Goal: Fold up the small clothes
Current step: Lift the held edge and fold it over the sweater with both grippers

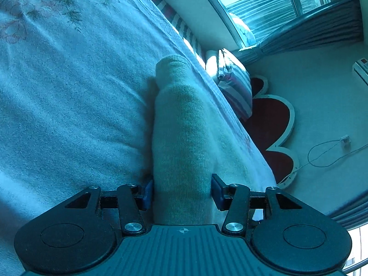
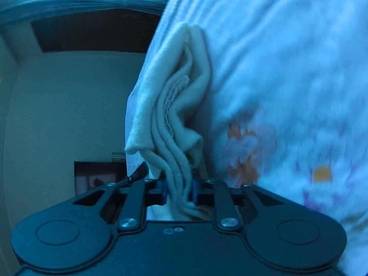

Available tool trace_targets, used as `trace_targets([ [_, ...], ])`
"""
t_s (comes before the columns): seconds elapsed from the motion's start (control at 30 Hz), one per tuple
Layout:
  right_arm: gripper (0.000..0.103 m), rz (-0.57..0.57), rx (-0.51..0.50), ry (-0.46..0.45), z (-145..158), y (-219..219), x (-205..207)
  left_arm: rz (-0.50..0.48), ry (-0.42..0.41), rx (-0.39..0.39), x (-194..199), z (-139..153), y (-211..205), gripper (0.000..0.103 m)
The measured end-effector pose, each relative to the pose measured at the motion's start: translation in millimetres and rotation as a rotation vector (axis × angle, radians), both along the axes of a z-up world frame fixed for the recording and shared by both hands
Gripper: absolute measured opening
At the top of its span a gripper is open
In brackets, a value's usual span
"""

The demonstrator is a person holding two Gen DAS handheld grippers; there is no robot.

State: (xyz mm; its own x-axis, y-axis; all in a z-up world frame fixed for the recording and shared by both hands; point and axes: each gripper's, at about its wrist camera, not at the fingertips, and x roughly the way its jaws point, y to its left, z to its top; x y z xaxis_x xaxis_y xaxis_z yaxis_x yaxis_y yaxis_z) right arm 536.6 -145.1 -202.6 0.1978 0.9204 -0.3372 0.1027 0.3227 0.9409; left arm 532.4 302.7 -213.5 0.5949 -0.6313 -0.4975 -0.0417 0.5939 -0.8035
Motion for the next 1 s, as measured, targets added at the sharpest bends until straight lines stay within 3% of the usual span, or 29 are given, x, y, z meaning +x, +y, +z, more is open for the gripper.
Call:
trace_targets([
  [0.1, 0.015, -0.102, 0.101, 0.118, 3.5, -9.0, -31.8, -0.008, 0.017, -0.037, -5.8, 4.6, -1.5, 0.049],
  [0.17, 0.016, -0.156, 0.07, 0.157, 8.2, -18.2, -49.8, -0.007, 0.054, 0.038, -19.5, 7.1, 2.3, 0.049],
  [0.2, 0.021, -0.177, 0.012, 0.154, 7.7, -23.8, -53.5, -0.014, 0.039, 0.046, -27.1, 8.4, 2.5, 0.049],
  [0.27, 0.023, -0.176, -0.165, 0.027, 18.7, -26.3, -56.3, -0.006, 0.012, 0.026, -45.6, 10.0, 5.8, 0.049],
  [0.33, 0.033, -0.177, -0.132, -0.054, 31.2, -34.0, -60.4, 0.018, -0.054, 0.07, -55.4, 16.6, 11.2, 0.049],
  [0.37, 0.036, -0.172, -0.171, -0.142, 44.1, -36.2, -60.8, 0.037, -0.076, 0.1, -52.0, 20.8, 14.0, 0.049],
  [0.43, 0.069, -0.174, -0.248, -0.265, 62.9, -33.8, -50.5, 0.061, -0.1, 0.109, -32.9, 27.7, 18.8, 0.049],
  [0.5, 0.078, -0.186, -0.251, -0.333, 70.3, -30.8, -29.0, 0.066, -0.107, 0.096, -6.3, 30.3, 20.5, 0.049],
  [0.6, 0.073, -0.176, -0.231, -0.313, 61.4, -21.0, 19.4, 0.067, -0.115, 0.068, 29.9, 28.3, 21.7, 0.05],
  [0.7, 0.069, -0.12, -0.178, -0.223, 36.6, 0.7, 57.3, 0.027, -0.101, 0.091, 56.2, 23.9, 15.5, 0.05],
  [0.73, 0.059, -0.108, -0.181, -0.228, 34.4, 4.2, 62.5, 0.009, -0.102, 0.109, 61.6, 21.9, 13.3, 0.05],
  [0.77, 0.054, -0.093, -0.195, -0.25, 34.1, 8.2, 67.7, -0.009, -0.113, 0.121, 66.2, 20.7, 10.6, 0.05],
  [0.8, 0.041, -0.082, -0.216, -0.256, 34.1, 10.3, 69.5, -0.017, -0.132, 0.135, 68.1, 20.4, 8.6, 0.049],
  [0.83, 0.03, -0.072, -0.228, -0.268, 34.6, 12.7, 72.2, -0.011, -0.193, 0.153, 65.3, 23.7, 7.6, 0.038],
  [0.9, 0.023, -0.037, -0.308, -0.415, 50.1, 22.3, 71.1, 0.023, -0.305, 0.147, 57.1, 29.1, 10.1, 0.034],
  [0.93, 0.022, -0.01, -0.346, -0.54, 65.2, 30.7, 64.5, 0.062, -0.343, 0.158, 54.4, 31.3, 13.9, 0.033],
  [1.0, 0.02, 0.016, -0.374, -0.69, 81.4, 38.6, 59.7, 0.117, -0.32, 0.181, 58.2, 25.8, 20.6, 0.033],
])
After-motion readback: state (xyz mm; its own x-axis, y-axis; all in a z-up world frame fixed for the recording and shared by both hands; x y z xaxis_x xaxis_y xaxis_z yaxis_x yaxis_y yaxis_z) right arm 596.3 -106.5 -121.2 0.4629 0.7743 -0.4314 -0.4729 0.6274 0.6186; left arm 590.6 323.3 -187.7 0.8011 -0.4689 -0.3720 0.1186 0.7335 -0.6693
